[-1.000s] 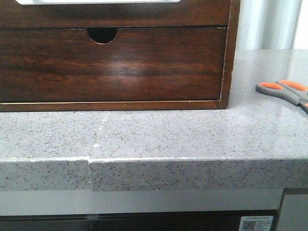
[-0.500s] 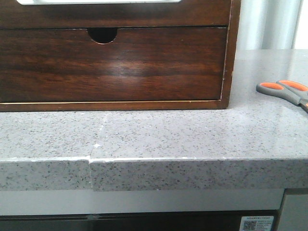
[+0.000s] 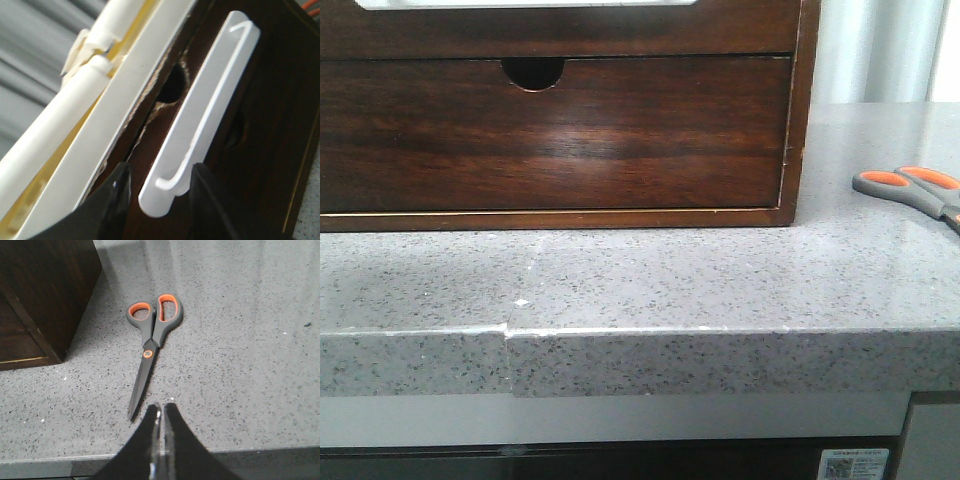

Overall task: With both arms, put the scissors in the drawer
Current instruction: 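Pull the drawer open toward the robot with the left gripper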

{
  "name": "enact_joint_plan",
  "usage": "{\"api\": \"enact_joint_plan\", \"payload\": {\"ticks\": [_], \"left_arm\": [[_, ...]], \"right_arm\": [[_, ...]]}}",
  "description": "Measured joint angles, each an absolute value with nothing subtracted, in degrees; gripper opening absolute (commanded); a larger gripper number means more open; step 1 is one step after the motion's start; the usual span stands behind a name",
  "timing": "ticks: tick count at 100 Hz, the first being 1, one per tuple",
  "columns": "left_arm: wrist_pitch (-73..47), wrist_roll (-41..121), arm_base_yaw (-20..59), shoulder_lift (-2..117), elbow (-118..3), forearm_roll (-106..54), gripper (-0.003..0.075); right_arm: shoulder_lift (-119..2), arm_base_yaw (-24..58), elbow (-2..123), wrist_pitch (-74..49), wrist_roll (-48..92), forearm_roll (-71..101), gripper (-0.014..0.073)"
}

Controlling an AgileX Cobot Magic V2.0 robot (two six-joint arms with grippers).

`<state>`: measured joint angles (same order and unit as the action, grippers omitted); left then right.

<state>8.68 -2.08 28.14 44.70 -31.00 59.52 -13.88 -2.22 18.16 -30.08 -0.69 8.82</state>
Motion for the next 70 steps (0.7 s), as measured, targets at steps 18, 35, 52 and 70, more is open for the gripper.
{"api": "enact_joint_plan", "payload": {"ticks": [18, 35, 52, 70], "left_arm": [[8.06, -2.08, 30.74, 50.96, -34.69, 66.12, 0.0262], [8.06, -2.08, 31.44, 55.86, -37.08, 71.92, 0.0262], [7.35, -2.0, 31.44, 58.98, -38.91, 75.59, 0.0262], [6.39, -2.0, 31.44, 61.73, -40.76, 76.33, 0.0262]], "right_arm": [[-13.88, -2.22, 18.16, -30.08, -0.69, 8.82, -0.0041], [-13.88, -2.22, 18.16, -30.08, -0.59, 8.82, -0.0041], [-13.88, -2.22, 18.16, -30.08, -0.59, 8.82, -0.0041], [-13.88, -2.22, 18.16, -30.08, -0.59, 8.82, -0.0041]]}}
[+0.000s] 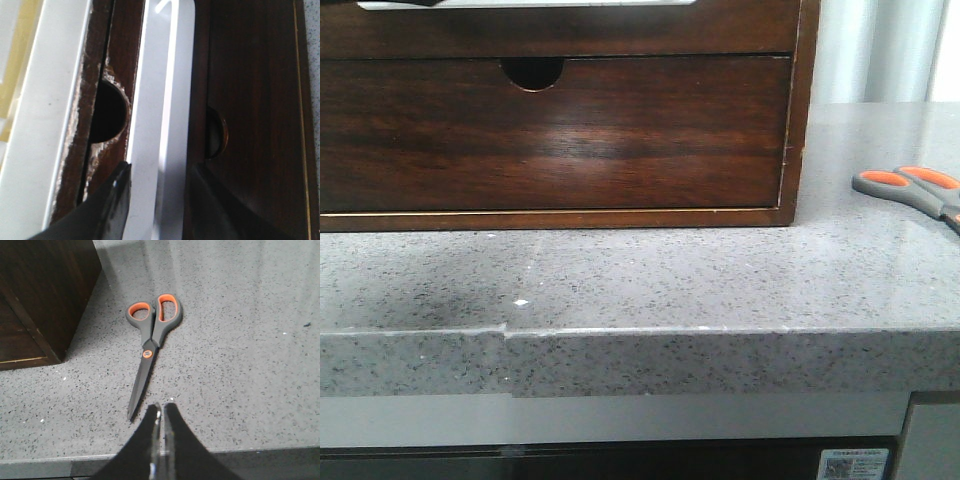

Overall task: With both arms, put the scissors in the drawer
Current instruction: 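Pull the drawer open toward the robot with the left gripper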

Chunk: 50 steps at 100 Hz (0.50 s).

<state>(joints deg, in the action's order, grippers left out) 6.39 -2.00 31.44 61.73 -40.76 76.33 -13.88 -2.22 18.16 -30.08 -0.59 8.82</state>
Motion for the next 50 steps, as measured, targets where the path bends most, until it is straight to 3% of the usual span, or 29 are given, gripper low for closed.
{"api": "enact_joint_plan", "payload": {"ticks": [31, 50], "left_arm": [[3.84, -2.0, 31.44, 64.5, -41.53, 77.47, 0.0256], [3.48, -2.0, 31.44, 64.59, -41.53, 79.01, 0.0101]], "right_arm": [[-13.88, -2.22, 18.16, -30.08, -0.59, 8.82, -0.0041], [-13.88, -2.22, 18.16, -30.08, -0.71, 8.82, -0.0041]]}}
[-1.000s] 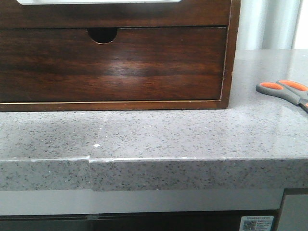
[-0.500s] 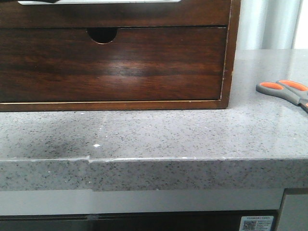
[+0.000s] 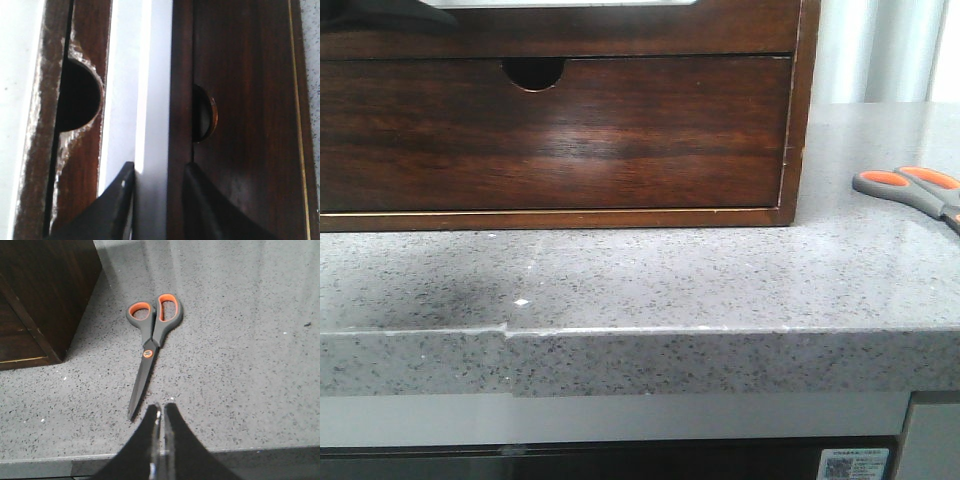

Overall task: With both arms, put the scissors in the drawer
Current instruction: 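Pull the drawer open toward the robot with the left gripper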

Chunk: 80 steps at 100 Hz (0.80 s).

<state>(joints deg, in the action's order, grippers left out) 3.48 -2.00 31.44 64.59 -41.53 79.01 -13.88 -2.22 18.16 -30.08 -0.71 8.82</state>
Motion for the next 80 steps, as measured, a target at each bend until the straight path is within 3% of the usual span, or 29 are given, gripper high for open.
{"api": "enact_joint_plan", "payload": {"ticks": [15, 80], "left_arm": [[3.43, -2.0, 31.44, 64.59, -41.91, 79.13, -0.0022], [5.09, -2.2, 33.25, 59.65, -38.38, 79.13, -0.0022]], "right_arm": [[-13.88, -2.22, 18.16, -30.08, -0.71, 8.82, -0.0041], [-13.88, -2.22, 18.16, -30.08, -0.71, 8.82, -0.0041]]}}
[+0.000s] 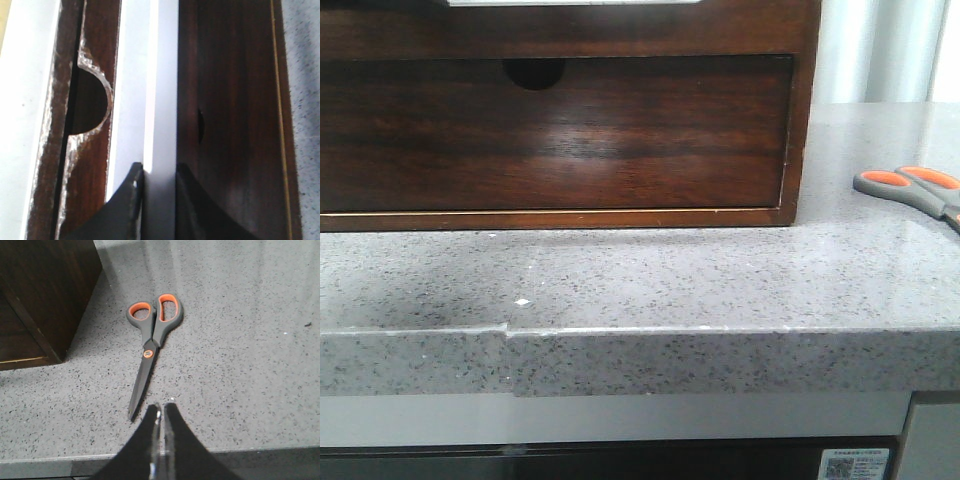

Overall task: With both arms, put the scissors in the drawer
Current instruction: 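Pull the drawer open toward the robot with the left gripper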

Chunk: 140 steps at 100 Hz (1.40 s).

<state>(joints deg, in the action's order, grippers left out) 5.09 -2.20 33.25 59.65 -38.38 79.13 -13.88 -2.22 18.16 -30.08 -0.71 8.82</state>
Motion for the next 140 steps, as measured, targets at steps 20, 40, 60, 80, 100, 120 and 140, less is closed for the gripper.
{"api": "enact_joint_plan", "payload": {"ticks": [20, 40, 60, 80, 100, 120, 140], "left_arm": [[4.14, -2.2, 36.9, 54.03, -34.72, 79.13, -0.0022], [2.9, -2.2, 41.15, 48.17, -30.97, 79.13, -0.0022], [2.12, -2.08, 45.35, 43.1, -28.33, 79.13, -0.0022], [1.69, -2.08, 46.52, 41.96, -27.68, 79.13, -0.002], [1.69, -2.08, 46.52, 41.96, -27.68, 79.13, 0.0132], [7.42, -2.08, 47.38, 41.31, -27.79, 79.13, 0.0266], [10.3, -2.08, 47.43, 40.99, -27.79, 79.13, 0.0265]], "right_arm": [[-13.88, -2.22, 18.16, -30.08, -0.59, 8.82, -0.0041], [-13.88, -2.22, 18.16, -30.08, -0.59, 8.82, -0.0041], [-13.88, -2.22, 18.16, -30.08, -0.59, 8.82, -0.0041], [-13.88, -2.22, 18.16, -30.08, -0.59, 8.82, -0.0041], [-13.88, -2.22, 18.16, -30.08, -0.71, 8.82, -0.0041], [-13.88, -2.22, 18.16, -30.08, -0.71, 8.82, -0.0041], [-13.88, -2.22, 18.16, -30.08, -0.71, 8.82, -0.0041]]}}
